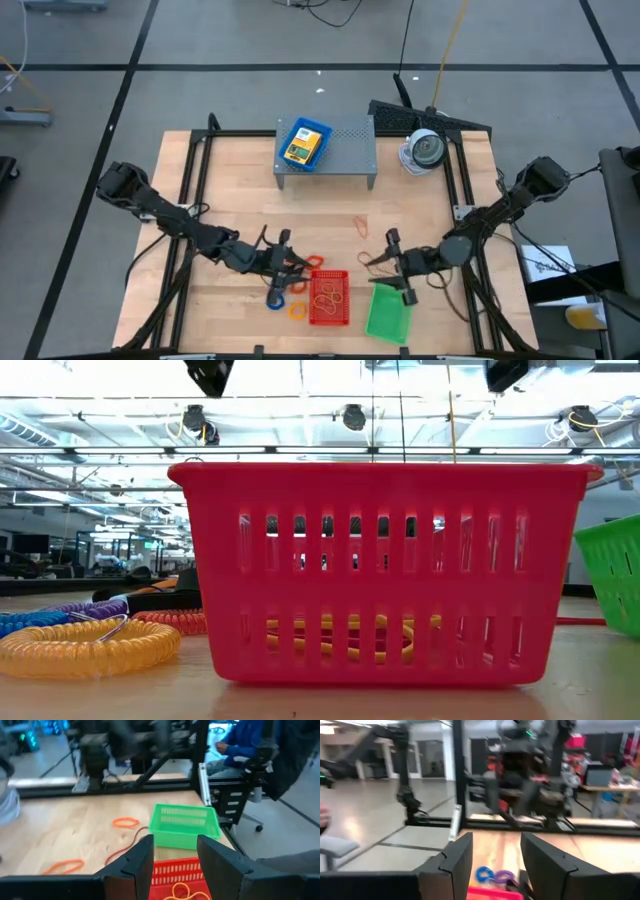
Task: Pick & Place Office Desk Supplies
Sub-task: Put the orange rubber band into the red bin
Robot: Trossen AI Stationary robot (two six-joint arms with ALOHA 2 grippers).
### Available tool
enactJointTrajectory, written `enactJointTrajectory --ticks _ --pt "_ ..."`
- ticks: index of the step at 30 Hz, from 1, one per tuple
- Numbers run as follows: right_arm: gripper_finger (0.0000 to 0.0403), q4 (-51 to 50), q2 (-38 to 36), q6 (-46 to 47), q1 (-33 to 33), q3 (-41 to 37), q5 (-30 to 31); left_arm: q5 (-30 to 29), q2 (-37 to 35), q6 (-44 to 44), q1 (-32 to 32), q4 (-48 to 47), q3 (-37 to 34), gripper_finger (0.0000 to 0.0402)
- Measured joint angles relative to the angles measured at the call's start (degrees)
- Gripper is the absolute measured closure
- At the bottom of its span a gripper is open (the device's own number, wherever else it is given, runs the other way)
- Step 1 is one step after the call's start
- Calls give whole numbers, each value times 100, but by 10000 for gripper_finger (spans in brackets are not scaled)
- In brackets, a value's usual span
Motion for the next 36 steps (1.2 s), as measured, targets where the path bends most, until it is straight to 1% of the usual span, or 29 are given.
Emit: enactJointTrajectory --ticks 2,5,7,12,14,16,17,21,23,25,27,30,34,36 --pt "248 -396 8 296 -268 123 -7 -5 -80 234 -37 12 0 245" --pt "248 -1407 -59 971 -756 346 -27 -8 -284 474 -34 -140 0 245" --pt "248 -2362 -115 1389 -1068 559 -74 -42 -394 553 -6 -236 2 245" --pt "248 -4703 -139 2160 -1781 1290 -660 -230 -685 660 144 -531 6 245" --pt "248 -5606 -139 2297 -2007 1640 -883 -273 -776 665 209 -750 7 245" --pt "248 -6406 -139 2335 -2207 1980 -971 -267 -881 640 279 -962 7 245" --pt "248 -6745 -127 2301 -2297 2145 -1063 -266 -934 604 314 -1015 7 245" --pt "248 -8126 -76 2217 -2526 2835 -1087 -278 -1077 418 408 -1297 7 245" --pt "248 -8589 50 2187 -2545 3172 -1161 -273 -1092 353 427 -1324 7 245" --pt "248 -8843 248 2011 -2481 3424 -1320 -264 -1092 314 417 -1328 7 245" --pt "248 -8991 455 1617 -2339 3576 -1497 -265 -1092 246 382 -1339 7 245" --pt "248 -8850 871 631 -2174 3883 -1847 -263 -1092 164 339 -1339 7 245" --pt "248 -9261 1359 -554 -2175 4111 -2626 -260 -1092 163 302 -1339 7 245" --pt "248 -9410 1517 -1081 -2197 4133 -2821 -261 -1092 164 303 -1345 7 245"
